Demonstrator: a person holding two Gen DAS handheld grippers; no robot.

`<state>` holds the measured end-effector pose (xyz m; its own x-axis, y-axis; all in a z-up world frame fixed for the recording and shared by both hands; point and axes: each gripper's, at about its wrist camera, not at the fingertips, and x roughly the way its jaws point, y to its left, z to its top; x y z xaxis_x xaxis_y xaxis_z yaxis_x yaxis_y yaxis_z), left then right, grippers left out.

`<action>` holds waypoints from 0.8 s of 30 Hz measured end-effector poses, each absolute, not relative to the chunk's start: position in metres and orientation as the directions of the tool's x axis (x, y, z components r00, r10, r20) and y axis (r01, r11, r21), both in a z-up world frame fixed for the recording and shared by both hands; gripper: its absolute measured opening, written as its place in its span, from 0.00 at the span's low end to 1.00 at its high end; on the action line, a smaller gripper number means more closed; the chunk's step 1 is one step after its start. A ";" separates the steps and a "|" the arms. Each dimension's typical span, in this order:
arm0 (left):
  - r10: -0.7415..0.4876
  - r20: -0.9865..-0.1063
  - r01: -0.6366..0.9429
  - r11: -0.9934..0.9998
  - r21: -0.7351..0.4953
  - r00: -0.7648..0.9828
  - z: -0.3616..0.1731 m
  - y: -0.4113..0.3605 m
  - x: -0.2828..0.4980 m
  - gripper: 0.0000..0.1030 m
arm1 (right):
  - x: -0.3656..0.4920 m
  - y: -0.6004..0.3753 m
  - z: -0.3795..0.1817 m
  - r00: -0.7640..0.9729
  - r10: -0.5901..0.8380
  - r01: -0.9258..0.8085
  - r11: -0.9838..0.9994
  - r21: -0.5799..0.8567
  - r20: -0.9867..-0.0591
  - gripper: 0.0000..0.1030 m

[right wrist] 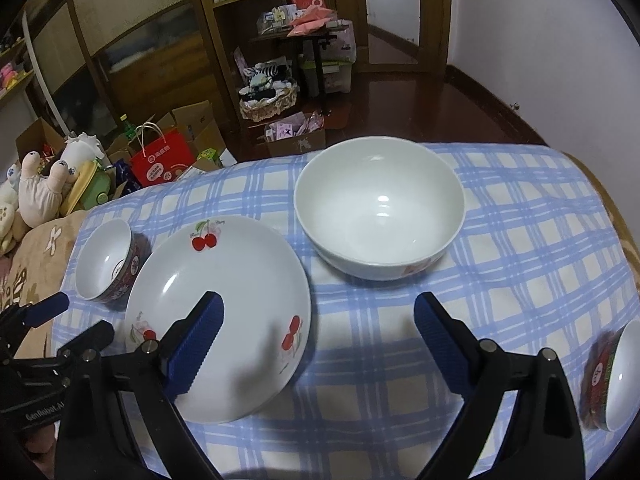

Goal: Organize plates and bowls
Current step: 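Move both grippers to the rim of the next cherry plate, then close the left gripper on the cherry plate rim while the right gripper grips its opposite rim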

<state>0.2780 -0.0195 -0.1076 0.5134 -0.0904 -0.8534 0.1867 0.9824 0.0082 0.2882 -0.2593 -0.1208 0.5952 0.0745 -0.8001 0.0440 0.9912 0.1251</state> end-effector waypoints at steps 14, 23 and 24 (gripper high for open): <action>-0.161 -0.872 0.166 0.982 -0.093 0.463 -0.125 -0.022 0.281 0.82 | 0.289 -0.254 -0.135 0.562 0.079 0.016 0.994 0.106 -0.824 0.97; -0.156 -0.887 0.170 0.981 -0.089 0.434 -0.143 -0.032 0.290 0.66 | 0.306 -0.243 -0.153 0.527 0.067 0.028 0.995 0.096 -0.847 0.85; -0.152 -0.890 0.166 0.982 -0.088 0.430 -0.145 -0.032 0.291 0.62 | 0.308 -0.243 -0.156 0.520 0.077 0.031 0.994 0.109 -0.851 0.84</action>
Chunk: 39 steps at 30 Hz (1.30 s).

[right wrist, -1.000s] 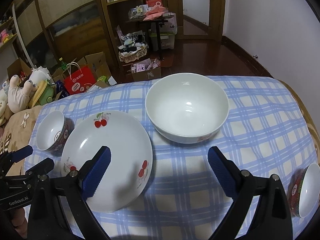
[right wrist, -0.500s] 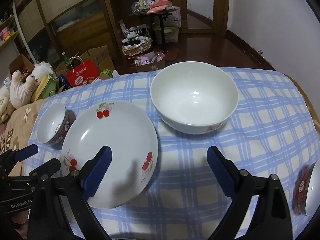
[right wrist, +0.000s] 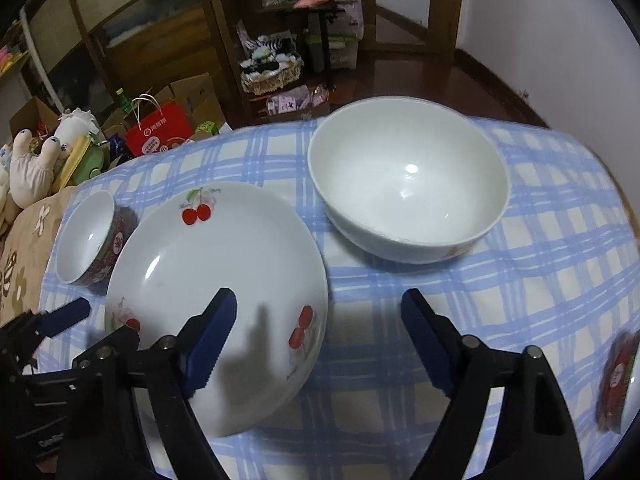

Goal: Organize plates and bowls
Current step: 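Close the left gripper on the cherry plate rim while the right gripper grips its opposite rim, then lift the cherry plate off the cloth with both grippers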

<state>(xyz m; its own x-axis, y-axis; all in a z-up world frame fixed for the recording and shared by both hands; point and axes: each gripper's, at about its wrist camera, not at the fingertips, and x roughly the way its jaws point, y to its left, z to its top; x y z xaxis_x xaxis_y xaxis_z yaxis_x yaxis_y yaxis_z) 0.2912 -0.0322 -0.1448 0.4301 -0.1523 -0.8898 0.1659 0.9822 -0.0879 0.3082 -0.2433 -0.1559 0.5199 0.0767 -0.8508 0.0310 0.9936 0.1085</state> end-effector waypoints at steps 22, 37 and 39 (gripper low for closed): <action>-0.151 -0.903 0.131 0.986 -0.106 0.402 -0.172 -0.023 0.328 0.26 | 0.341 -0.251 -0.182 0.430 0.216 0.016 0.969 0.246 -0.877 0.18; -0.211 -0.899 0.111 0.977 -0.182 0.384 -0.177 -0.011 0.329 0.24 | 0.349 -0.235 -0.180 0.415 0.141 -0.014 0.989 0.148 -0.899 0.23; -0.224 -0.897 0.108 0.974 -0.197 0.381 -0.178 -0.009 0.330 0.24 | 0.350 -0.236 -0.181 0.412 0.147 -0.012 0.988 0.156 -0.899 0.23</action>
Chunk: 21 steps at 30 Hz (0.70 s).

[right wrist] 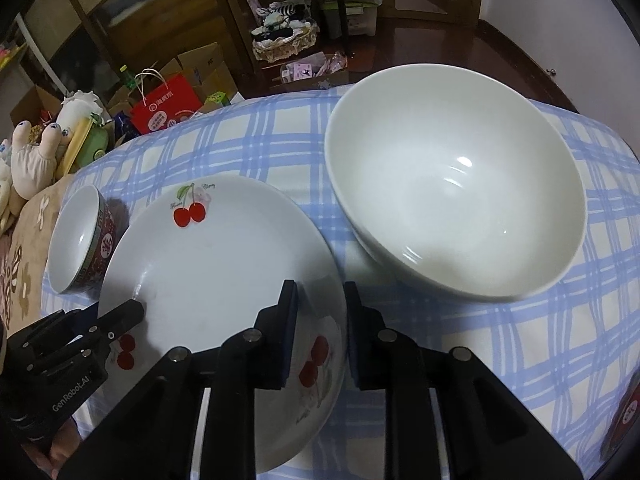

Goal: Organize plates and bowls
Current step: 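Lift the cherry plate off the cloth with both grippers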

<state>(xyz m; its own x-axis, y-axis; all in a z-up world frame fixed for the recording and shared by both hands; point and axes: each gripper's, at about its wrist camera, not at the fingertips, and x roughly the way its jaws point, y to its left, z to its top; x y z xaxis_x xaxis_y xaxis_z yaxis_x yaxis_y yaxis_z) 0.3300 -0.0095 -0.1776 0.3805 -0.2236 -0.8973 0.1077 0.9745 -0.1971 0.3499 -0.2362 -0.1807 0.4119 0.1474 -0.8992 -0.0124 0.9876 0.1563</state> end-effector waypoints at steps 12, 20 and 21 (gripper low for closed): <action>-0.240 -0.891 0.111 0.971 -0.214 0.385 -0.176 -0.007 0.328 0.21 | 0.343 -0.241 -0.179 0.426 0.154 0.002 0.985 0.172 -0.892 0.22; -0.250 -0.896 0.126 0.968 -0.219 0.368 -0.173 -0.005 0.327 0.21 | 0.329 -0.247 -0.177 0.425 0.194 0.010 0.976 0.219 -0.884 0.18; -0.247 -0.896 0.134 0.968 -0.211 0.369 -0.172 -0.006 0.326 0.22 | 0.328 -0.248 -0.176 0.424 0.198 0.010 0.975 0.223 -0.884 0.18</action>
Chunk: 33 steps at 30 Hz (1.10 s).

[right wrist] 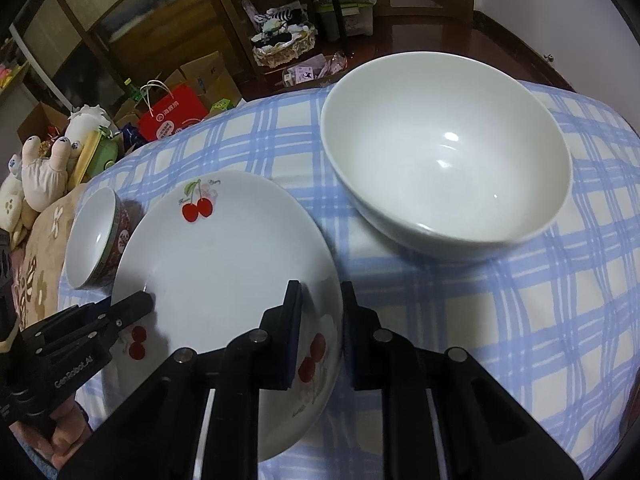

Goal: Organize plates and bowls
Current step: 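Lift the cherry plate off the cloth with both grippers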

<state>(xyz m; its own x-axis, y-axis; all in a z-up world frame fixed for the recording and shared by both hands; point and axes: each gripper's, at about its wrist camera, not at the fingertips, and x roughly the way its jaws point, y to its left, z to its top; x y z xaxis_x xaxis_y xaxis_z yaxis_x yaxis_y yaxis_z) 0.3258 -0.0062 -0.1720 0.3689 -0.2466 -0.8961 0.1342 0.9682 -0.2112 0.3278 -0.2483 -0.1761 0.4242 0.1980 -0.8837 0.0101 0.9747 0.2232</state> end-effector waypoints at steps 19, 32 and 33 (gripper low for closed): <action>-0.279 -0.888 0.183 0.957 -0.225 0.367 -0.167 -0.006 0.318 0.15 | 0.314 -0.254 -0.172 0.425 0.196 0.006 0.976 0.219 -0.884 0.16; -0.285 -0.892 0.197 0.954 -0.227 0.352 -0.163 -0.014 0.314 0.14 | 0.304 -0.268 -0.174 0.421 0.219 0.014 0.969 0.248 -0.880 0.16; -0.291 -0.889 0.197 0.952 -0.233 0.354 -0.162 -0.013 0.314 0.14 | 0.303 -0.268 -0.173 0.422 0.221 0.012 0.968 0.250 -0.879 0.16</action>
<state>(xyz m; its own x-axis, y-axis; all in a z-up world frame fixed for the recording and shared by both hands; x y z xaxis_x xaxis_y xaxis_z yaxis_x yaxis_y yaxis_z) 0.3139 -0.0133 -0.1620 0.3538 -0.2906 -0.8890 0.1972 0.9523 -0.2328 0.3032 -0.2682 -0.1735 0.4216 0.2213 -0.8794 0.0124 0.9683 0.2496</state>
